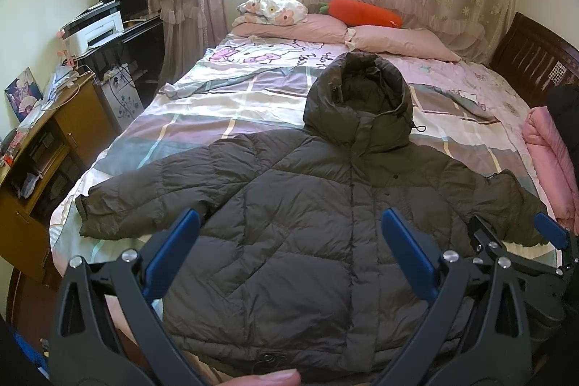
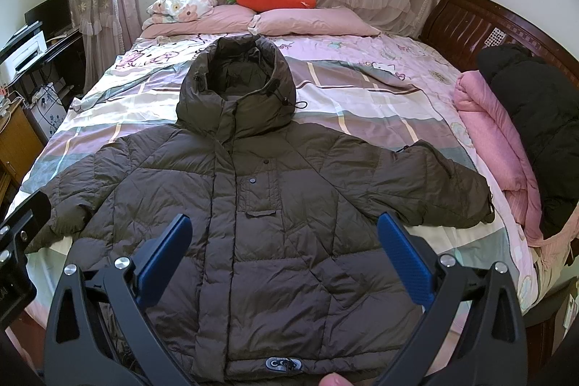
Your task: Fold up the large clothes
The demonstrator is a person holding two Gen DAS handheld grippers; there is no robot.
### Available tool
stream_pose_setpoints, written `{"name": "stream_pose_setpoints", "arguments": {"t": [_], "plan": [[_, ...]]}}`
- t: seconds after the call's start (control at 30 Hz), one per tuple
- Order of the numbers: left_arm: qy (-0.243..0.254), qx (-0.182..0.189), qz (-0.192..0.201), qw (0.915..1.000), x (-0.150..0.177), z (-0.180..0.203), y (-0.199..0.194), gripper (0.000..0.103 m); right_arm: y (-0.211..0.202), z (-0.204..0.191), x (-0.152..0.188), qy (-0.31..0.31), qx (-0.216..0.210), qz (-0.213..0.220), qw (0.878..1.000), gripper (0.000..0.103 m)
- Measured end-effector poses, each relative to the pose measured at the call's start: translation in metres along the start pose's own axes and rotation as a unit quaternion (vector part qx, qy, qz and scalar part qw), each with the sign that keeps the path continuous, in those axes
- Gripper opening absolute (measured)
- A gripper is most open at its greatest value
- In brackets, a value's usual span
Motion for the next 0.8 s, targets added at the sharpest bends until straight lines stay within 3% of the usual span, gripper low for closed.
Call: {"name": "stream_pose_setpoints", "arguments": {"t": [0.07, 0.8], "plan": [[0.002, -0.002, 0.0, 1.0, -0.003, 0.016, -0.001, 0.101, 0.0, 0.0, 0.0, 0.0, -0.001, -0.001, 1.0, 0.102], [0.004, -0.003, -0.001, 1.0, -0.003, 0.015, -0.001, 0.101, 0.002, 0.0, 0.001, 0.0, 0.0, -0.002, 1.0, 0.102]]}}
Point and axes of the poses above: each gripper's, at about its wrist camera, not at the fingertips, and y roughly the way its jaws point, z to its right, x to its underside, the point moved 1 cm from there along y, roughly the way its jaws point, and after that the axes turned 15 degrees about -x, right-handed, at the moved point
